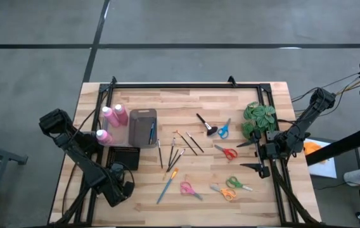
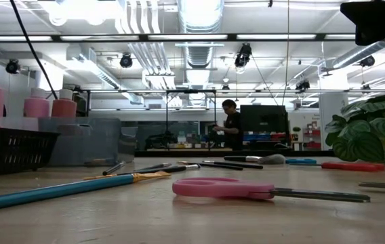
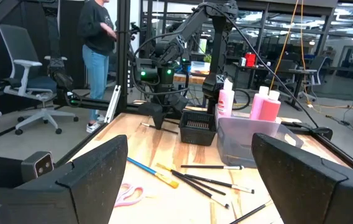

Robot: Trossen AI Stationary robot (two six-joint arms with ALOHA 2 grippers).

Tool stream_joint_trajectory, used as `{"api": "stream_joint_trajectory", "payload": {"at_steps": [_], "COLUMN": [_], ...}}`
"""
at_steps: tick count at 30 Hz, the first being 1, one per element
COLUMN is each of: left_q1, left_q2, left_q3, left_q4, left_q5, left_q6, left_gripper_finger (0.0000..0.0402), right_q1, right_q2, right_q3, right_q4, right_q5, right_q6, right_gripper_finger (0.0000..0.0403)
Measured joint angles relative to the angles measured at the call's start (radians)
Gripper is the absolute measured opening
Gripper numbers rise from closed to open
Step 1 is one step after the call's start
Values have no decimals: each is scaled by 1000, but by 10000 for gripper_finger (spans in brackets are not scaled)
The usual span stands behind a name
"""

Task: Pick & Place Paint Supplies
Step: Put the black brush into the black bin

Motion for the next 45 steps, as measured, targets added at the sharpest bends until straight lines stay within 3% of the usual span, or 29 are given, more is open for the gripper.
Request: {"api": "stream_joint_trajectory", "payload": {"at_steps": [9,19,32,45], "left_q1": [0,1,34,198], "left_q2": [3,5,-21,-98], "left_q3": [10,101,195,292], "left_q4": [-10,-11,-58,-269], "left_q5": [0,-41,-218,-352], "left_q6": [0,48,234,326], "left_gripper_finger": [7,6,6,6], "right_q1": [0,0,0,0], "right_q2": [0,0,0,0], "right_q3": [0,0,0,0], "right_q4": [0,0,0,0], "right_q5": [0,0,0,0], "right_q6": [1,1,2,1], "right_gripper_finger": [341,341,341,341]}}
